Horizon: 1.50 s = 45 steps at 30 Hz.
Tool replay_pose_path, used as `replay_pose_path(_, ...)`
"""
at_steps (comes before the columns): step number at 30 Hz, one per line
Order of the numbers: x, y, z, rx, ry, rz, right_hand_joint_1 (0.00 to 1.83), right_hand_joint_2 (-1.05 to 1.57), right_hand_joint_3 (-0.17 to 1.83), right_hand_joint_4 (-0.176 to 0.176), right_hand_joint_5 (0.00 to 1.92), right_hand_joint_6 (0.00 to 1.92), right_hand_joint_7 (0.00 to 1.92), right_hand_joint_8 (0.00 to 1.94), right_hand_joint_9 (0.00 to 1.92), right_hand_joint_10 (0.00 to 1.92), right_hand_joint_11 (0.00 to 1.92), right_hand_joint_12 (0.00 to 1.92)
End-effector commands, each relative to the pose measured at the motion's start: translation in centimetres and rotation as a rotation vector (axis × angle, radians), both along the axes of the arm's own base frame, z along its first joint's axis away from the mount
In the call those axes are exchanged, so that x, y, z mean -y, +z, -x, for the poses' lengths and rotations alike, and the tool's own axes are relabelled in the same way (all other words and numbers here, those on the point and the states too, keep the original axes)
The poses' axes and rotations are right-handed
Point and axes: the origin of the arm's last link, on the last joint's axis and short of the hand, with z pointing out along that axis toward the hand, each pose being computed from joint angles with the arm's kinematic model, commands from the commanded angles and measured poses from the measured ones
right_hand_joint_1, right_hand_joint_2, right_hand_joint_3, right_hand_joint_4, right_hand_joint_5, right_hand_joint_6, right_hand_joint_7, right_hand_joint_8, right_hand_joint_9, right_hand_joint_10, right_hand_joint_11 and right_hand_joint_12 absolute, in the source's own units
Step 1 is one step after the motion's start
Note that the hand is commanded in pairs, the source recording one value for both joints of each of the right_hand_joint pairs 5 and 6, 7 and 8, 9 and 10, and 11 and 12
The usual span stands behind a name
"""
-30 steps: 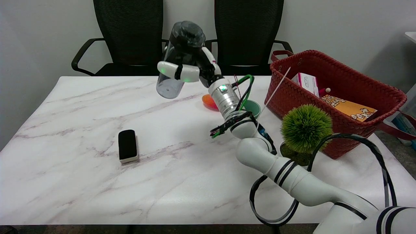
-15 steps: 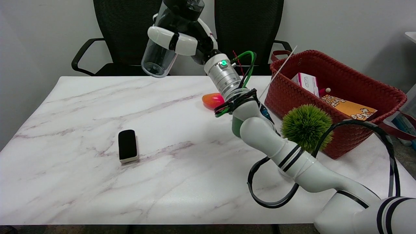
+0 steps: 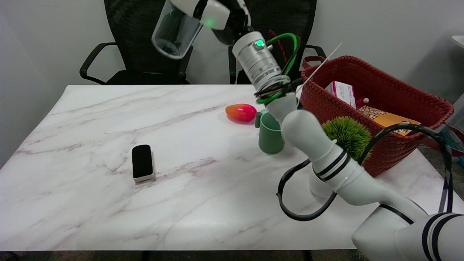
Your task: Place the black water bottle into the brown storage basket.
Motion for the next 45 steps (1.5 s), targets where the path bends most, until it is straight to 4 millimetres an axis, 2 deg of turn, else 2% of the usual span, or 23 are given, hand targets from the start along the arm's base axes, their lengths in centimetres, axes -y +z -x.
replay_pose_path(1, -1.8, 8.0, -10.6, 0.024, 0.191, 0.139, 1.18, 1.04, 0.48, 0.000, 0.96, 0.96, 1.25, 1.25, 1.19, 1.19, 1.04, 1.04)
replay_pose_path(6, -2.8, 10.0, -13.5, 0.010, 0.229, 0.216, 1.17, 1.05, 0.47, 0.000, 0.97, 0.97, 1.25, 1.25, 1.20, 1.20, 1.04, 1.04)
replay_pose_path(9, -3.0, 11.6, -14.3, -0.009, 0.209, 0.266, 1.17, 1.06, 0.47, 0.000, 0.96, 0.96, 1.25, 1.25, 1.20, 1.20, 1.04, 1.04)
replay_pose_path(16, -2.6, 15.1, -13.4, -0.142, 0.108, 0.366, 1.19, 1.06, 0.45, 0.000, 0.91, 0.91, 1.24, 1.24, 1.20, 1.20, 0.99, 0.99)
replay_pose_path(20, -3.2, 17.0, -14.0, -0.328, 0.107, 0.501, 1.21, 1.07, 0.43, 0.000, 0.88, 0.88, 1.23, 1.23, 1.20, 1.20, 0.98, 0.98)
replay_pose_path(27, -3.5, 19.1, -14.1, -0.374, 0.045, 0.549, 1.24, 1.04, 0.45, 0.000, 0.85, 0.85, 1.21, 1.21, 1.18, 1.18, 0.93, 0.93)
replay_pose_path(30, -3.4, 19.8, -13.0, -0.433, -0.003, 0.573, 1.25, 1.03, 0.46, 0.000, 0.83, 0.83, 1.20, 1.20, 1.18, 1.18, 0.92, 0.92)
replay_pose_path(36, -2.7, 21.4, -9.4, -0.533, -0.129, 0.607, 1.28, 0.98, 0.49, 0.000, 0.78, 0.78, 1.17, 1.17, 1.15, 1.15, 0.85, 0.85)
replay_pose_path(42, -3.3, 24.3, -6.9, -0.583, -0.207, 0.678, 1.31, 0.88, 0.53, 0.000, 0.72, 0.72, 1.12, 1.12, 1.11, 1.11, 0.79, 0.79)
replay_pose_path(45, -3.7, 26.0, -5.1, -0.588, -0.263, 0.702, 1.32, 0.84, 0.55, 0.000, 0.72, 0.72, 1.12, 1.12, 1.10, 1.10, 0.77, 0.77)
